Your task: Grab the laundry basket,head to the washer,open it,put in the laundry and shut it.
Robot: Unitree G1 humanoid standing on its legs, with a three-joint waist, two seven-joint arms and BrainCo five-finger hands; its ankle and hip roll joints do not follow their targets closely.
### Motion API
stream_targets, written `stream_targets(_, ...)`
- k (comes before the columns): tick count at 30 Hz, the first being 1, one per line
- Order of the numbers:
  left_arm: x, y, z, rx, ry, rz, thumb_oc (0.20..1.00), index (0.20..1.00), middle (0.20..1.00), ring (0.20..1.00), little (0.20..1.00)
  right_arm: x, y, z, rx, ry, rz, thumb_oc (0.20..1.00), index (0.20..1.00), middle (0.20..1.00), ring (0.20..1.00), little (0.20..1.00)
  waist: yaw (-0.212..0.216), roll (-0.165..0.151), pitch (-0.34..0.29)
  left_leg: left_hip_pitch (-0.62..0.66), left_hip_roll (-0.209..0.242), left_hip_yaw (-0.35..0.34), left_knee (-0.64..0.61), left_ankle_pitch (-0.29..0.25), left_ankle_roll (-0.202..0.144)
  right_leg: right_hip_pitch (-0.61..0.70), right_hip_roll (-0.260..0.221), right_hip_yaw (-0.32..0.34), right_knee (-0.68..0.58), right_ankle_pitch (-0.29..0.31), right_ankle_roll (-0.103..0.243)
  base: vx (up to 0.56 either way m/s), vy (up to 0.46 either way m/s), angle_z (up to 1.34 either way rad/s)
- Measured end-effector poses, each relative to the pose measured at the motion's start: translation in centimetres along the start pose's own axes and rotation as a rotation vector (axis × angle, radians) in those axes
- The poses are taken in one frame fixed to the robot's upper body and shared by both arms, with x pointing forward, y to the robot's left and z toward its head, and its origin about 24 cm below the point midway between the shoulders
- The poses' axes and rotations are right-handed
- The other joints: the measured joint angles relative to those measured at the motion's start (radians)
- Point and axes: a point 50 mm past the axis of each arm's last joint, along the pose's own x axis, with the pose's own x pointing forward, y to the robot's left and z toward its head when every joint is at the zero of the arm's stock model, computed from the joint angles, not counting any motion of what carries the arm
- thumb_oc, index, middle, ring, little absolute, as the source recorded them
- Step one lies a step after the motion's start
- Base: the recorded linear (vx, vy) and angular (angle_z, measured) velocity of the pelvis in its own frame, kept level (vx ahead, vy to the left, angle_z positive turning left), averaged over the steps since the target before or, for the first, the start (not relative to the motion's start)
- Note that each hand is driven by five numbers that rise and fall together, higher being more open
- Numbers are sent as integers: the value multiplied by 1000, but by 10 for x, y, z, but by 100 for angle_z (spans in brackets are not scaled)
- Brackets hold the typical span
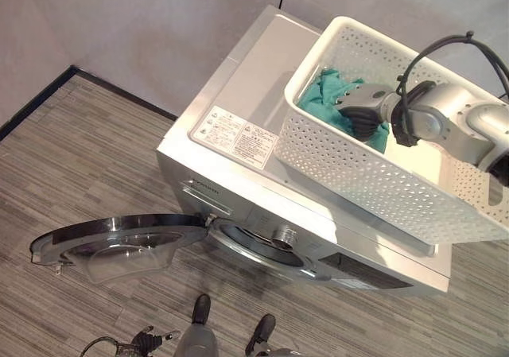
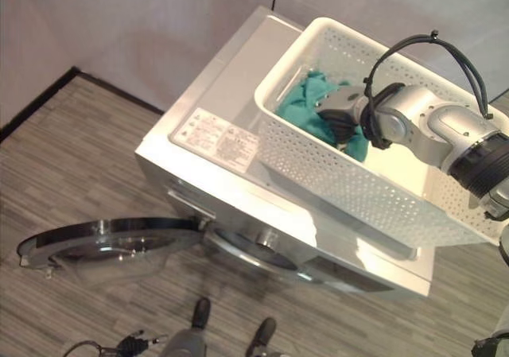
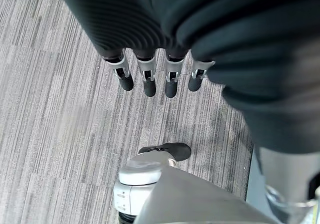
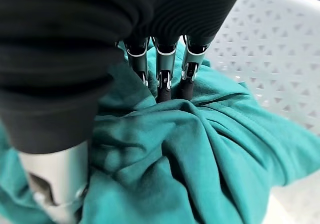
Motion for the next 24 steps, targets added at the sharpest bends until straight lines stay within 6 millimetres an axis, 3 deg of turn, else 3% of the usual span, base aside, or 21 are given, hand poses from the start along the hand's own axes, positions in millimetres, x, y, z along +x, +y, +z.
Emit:
stream_targets(1, 0, -1, 1, -1, -3, -2, 1000, 1000, 1000, 1000, 1000, -1, 2, -1, 40, -3, 11, 272, 272, 272, 272, 272, 0, 0, 0, 8, 0, 0, 0, 0, 0, 6, 0, -2, 0, 0, 0, 33, -26, 5)
stream_targets(2, 0, -2, 2, -2, -11, -6, 1000, 1000, 1000, 1000, 1000, -4, 5, -2, 103, -12, 38, 200, 200, 200, 200, 200, -1, 1, 0, 23, 0, -1, -2, 0, 0, 22, 0, -3, 0, 0, 0, 22, -32, 1)
stream_targets(4, 0, -5, 6, -2, -28, -14, 1000, 1000, 1000, 1000, 1000, -3, 17, -3, 211, -25, 68, 247, 247, 247, 247, 247, -1, 0, -1, 42, 0, -2, -1, 0, 0, 42, -1, -5, 0, -1, 0, 16, -48, 0)
stream_targets(5, 1, -6, 8, -1, -37, -18, 1000, 1000, 1000, 1000, 1000, -3, 22, -3, 275, -32, 82, 200, 200, 200, 200, 200, 1, 0, -1, 41, 0, -2, -1, 0, 0, 42, -1, -5, 0, -4, -3, 3, -68, 3)
stream_targets(9, 0, -9, 3, -1, -25, -30, 1000, 1000, 1000, 1000, 1000, -4, 46, -3, 439, -50, 123, 200, 200, 200, 200, 200, 9, 0, -4, 63, 1, -4, 0, 1, -1, 67, -1, -7, -1, -13, -7, -1, -53, 3)
stream_targets(15, -2, -12, -9, -1, 15, -52, 1000, 1000, 1000, 1000, 1000, -7, 72, -12, 496, 12, 156, 200, 200, 200, 200, 200, 10, 22, -48, 67, 1, -7, -1, 3, -5, 74, 0, -12, 0, -14, -6, -2, -22, 2)
stream_targets(19, -4, -15, -23, -7, 65, -57, 1000, 1000, 1000, 1000, 1000, -17, 82, -44, 517, 182, 92, 200, 200, 200, 200, 200, 5, 42, -66, 80, 1, -10, 0, 4, -6, 90, 1, -15, 0, -13, -8, -13, -4, 4)
stream_targets(22, -6, -18, -32, -7, 100, -64, 1000, 1000, 1000, 1000, 1000, -38, 70, -91, 646, 409, -164, 200, 200, 200, 200, 200, 1, 63, -85, 98, -1, -25, -2, 4, -6, 111, 0, -26, 0, -16, -7, -15, -1, 10)
stream_targets(24, -6, -20, -32, -6, 103, -68, 1000, 1000, 1000, 1000, 1000, -47, 68, -105, 668, 500, -229, 200, 200, 200, 200, 200, 1, 73, -91, 106, -1, -33, -2, 4, -6, 124, 1, -34, 0, -17, -7, -5, 5, 13)
